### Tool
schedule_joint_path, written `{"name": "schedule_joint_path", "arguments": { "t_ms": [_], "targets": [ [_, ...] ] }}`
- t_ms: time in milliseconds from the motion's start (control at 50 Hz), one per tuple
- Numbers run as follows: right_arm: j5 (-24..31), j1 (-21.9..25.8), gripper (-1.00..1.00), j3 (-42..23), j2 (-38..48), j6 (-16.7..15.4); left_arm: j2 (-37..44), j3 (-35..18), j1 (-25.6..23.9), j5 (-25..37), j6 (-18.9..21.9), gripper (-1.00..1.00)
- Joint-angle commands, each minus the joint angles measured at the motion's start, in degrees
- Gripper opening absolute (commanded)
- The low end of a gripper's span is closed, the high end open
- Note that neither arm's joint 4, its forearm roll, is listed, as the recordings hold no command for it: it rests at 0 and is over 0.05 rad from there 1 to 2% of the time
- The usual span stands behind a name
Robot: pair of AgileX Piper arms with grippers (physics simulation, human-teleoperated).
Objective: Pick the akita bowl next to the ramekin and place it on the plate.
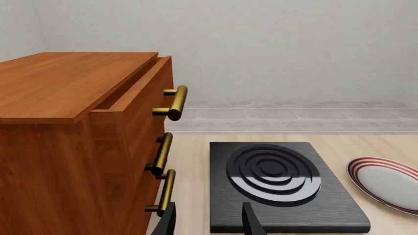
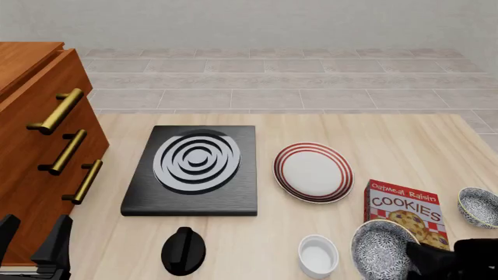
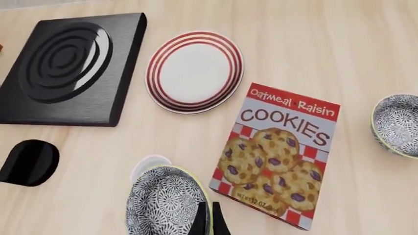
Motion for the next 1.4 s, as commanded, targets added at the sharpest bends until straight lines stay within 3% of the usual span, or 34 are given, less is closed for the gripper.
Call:
{"name": "schedule_joint_path", "arguments": {
  "t_ms": [20,460,1020,1400],
  "targets": [
    [-4.1,0.9,-1.00,-0.1,2.4,2.5,0.0,0.0,0.0,0.0,0.0,1.00],
    [-15.9,1.7,-1.00,-0.4,12.3,5.5,0.0,0.0,0.0,0.0,0.0,1.00],
    [-26.5,1.0,-1.00,-1.3,20.7,8.9,0.0,0.0,0.0,0.0,0.0,1.00],
    [-33.0,1.4,-1.00,-2.3,26.9,8.9,0.0,0.0,0.0,0.0,0.0,1.00]
  ]
}}
